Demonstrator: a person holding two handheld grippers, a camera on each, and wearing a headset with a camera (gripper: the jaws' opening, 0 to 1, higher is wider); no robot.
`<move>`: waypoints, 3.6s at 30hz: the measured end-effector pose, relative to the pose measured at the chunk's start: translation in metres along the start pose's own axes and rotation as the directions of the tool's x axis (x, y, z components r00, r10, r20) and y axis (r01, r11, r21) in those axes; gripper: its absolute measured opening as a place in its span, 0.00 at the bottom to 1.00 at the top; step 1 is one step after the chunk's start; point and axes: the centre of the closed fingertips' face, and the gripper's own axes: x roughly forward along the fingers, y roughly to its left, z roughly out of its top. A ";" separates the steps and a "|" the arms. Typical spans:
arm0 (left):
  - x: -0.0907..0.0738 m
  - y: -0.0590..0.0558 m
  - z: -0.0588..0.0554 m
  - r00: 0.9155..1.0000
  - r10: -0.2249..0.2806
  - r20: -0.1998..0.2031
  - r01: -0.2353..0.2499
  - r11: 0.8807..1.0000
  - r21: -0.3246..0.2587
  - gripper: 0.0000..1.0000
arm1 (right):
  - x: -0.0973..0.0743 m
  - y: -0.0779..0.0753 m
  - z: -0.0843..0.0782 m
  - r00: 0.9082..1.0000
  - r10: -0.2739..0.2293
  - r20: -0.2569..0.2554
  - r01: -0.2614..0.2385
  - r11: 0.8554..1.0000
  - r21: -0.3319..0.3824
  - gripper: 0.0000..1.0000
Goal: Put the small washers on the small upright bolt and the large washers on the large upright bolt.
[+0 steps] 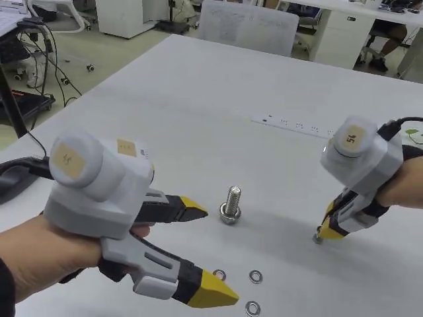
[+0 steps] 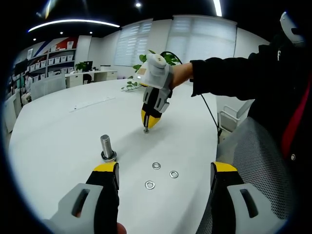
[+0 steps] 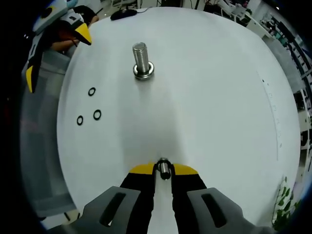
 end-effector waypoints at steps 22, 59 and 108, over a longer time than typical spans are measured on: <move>-0.001 0.004 -0.002 1.000 0.010 -0.003 -0.010 1.000 -0.006 0.76 | 0.012 0.000 -0.004 1.000 -0.004 -0.025 0.003 1.000 -0.030 0.13; 0.000 0.003 0.000 1.000 0.009 0.000 -0.009 1.000 -0.003 0.76 | 0.009 -0.001 -0.010 1.000 -0.019 0.012 0.019 1.000 -0.007 0.37; -0.005 0.001 0.007 1.000 0.019 0.021 -0.020 0.999 0.028 0.75 | -0.007 0.057 -0.022 0.995 -0.022 0.095 0.015 0.997 0.071 0.39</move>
